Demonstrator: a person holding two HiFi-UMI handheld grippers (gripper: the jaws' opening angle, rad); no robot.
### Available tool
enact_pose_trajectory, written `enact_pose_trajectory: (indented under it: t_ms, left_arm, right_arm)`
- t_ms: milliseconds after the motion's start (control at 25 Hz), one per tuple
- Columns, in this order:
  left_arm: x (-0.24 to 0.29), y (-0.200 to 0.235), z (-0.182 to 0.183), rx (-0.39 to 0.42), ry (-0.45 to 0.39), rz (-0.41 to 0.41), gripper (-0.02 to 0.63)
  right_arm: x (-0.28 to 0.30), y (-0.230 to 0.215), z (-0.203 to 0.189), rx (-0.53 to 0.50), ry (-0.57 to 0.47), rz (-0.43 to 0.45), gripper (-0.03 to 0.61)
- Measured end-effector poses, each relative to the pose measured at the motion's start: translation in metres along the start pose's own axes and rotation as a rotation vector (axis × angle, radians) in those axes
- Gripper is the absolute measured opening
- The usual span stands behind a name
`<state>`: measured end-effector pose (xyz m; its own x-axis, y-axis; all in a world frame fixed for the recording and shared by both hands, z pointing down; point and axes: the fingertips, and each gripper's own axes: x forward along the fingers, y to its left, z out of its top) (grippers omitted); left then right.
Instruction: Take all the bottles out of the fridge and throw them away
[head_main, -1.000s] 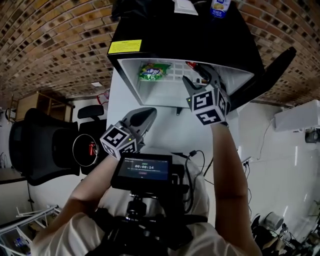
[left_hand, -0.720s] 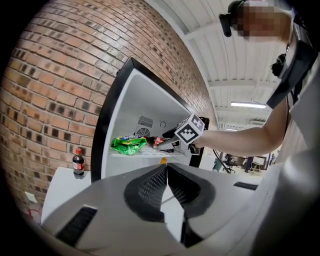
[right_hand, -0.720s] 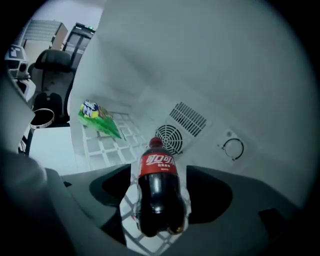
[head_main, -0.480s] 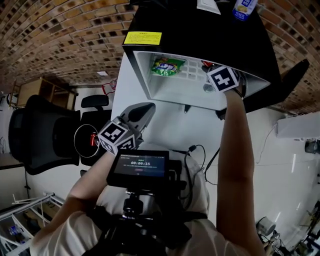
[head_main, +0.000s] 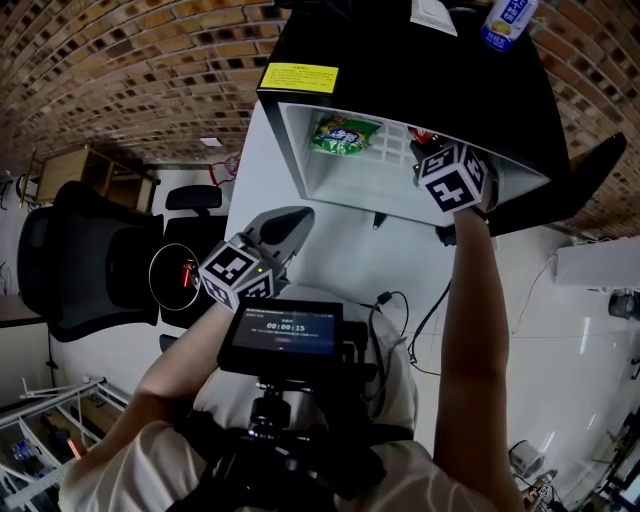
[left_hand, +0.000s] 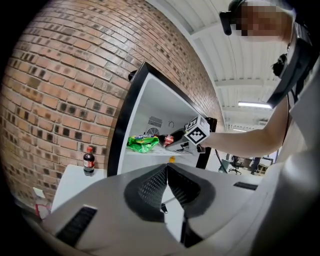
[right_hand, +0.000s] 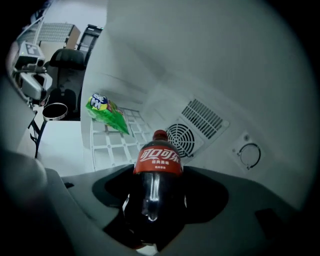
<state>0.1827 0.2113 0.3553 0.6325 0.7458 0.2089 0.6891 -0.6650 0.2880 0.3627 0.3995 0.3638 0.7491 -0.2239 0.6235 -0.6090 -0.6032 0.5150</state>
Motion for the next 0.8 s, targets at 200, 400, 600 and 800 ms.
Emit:
enact_pose_trajectory:
  t_ms: [200, 400, 600, 800]
  left_arm:
    - [0.008, 0.018, -0.012, 0.024, -0.016, 0.046, 0.008]
    - [0.011, 0.003, -0.012, 0.019, -0.004, 0.001, 0.008]
    - [-0.003, 0.015, -0.014, 0.002, -0.002, 0.049, 0.008]
    - [-0.010, 0.018, -0.016, -0.001, -0.006, 0.078, 0.008]
  right_arm:
    - [-0.010, 0.015, 0.020, -0.131, -0.109, -0.038, 0.311]
    - [-0.051, 0.033, 0.021, -0.041, -0.198, -0.036, 0.311]
    - [-0.072, 0.047, 0.043, 0.232, -0.370, 0.069, 0.311]
    - [-0.096, 0.075, 0.052, 0.506, -0.516, 0.250, 0.310]
